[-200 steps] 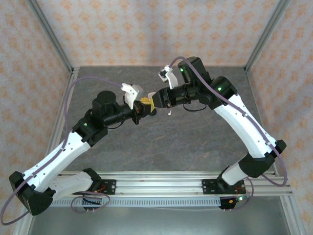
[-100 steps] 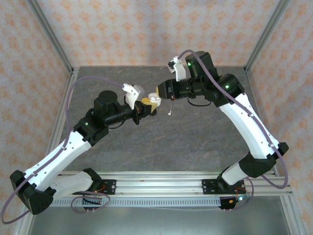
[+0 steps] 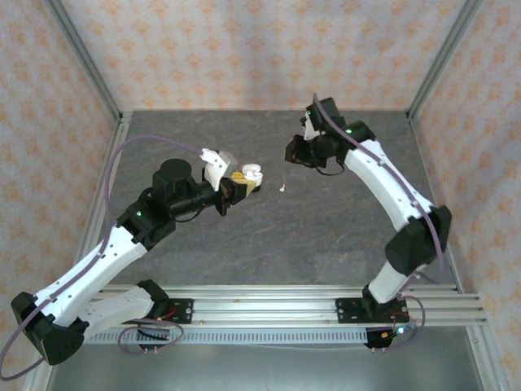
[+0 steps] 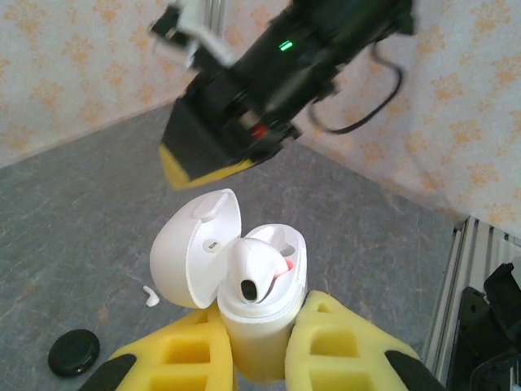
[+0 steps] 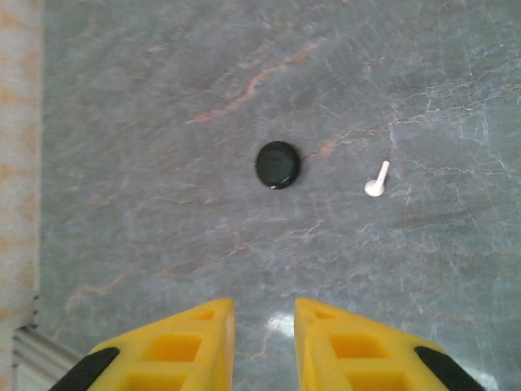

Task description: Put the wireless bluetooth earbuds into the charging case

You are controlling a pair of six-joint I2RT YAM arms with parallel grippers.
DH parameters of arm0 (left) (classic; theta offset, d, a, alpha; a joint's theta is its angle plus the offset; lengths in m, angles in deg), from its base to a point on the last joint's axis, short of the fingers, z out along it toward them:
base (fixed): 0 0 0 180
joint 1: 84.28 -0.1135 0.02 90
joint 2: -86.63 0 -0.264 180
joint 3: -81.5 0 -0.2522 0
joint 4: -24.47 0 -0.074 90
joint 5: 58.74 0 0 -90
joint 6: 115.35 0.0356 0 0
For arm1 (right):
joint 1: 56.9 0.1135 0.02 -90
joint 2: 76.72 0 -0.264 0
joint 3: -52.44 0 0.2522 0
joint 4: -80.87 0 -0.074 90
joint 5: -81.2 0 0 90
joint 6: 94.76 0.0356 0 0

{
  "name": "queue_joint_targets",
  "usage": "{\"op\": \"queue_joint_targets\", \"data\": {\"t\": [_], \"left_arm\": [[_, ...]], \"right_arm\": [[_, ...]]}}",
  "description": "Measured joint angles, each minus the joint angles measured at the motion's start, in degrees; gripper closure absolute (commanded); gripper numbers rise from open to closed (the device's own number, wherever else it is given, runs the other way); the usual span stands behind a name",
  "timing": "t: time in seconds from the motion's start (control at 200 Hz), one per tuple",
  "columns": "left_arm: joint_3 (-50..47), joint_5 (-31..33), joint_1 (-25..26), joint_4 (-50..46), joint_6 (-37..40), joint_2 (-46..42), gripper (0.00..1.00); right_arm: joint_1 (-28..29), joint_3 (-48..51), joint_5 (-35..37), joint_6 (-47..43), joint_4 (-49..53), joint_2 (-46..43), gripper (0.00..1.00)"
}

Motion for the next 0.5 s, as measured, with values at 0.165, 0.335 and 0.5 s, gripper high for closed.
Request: {"op": "queue_joint_targets", "data": {"t": [0.165,0.335,0.5], "left_arm": [[-1.6,0.0,0.0,-0.4,0.1,-1.4,1.00],[-3.7,0.0,0.0,-0.7,-0.1,-2.5,1.00],[-5.2,0.0,0.0,-0.9,-1.0,-4.4,1.00]], "right_arm": [[-0.1,-2.8,0.0,-2.0,-2.8,11.6,0.80],[-0.1,-9.7,-0.1,-5.2,-2.9,23.8,0.83],[-0.1,-13.8,-0.5,-8.5,-2.6,31.8,0.83]]}}
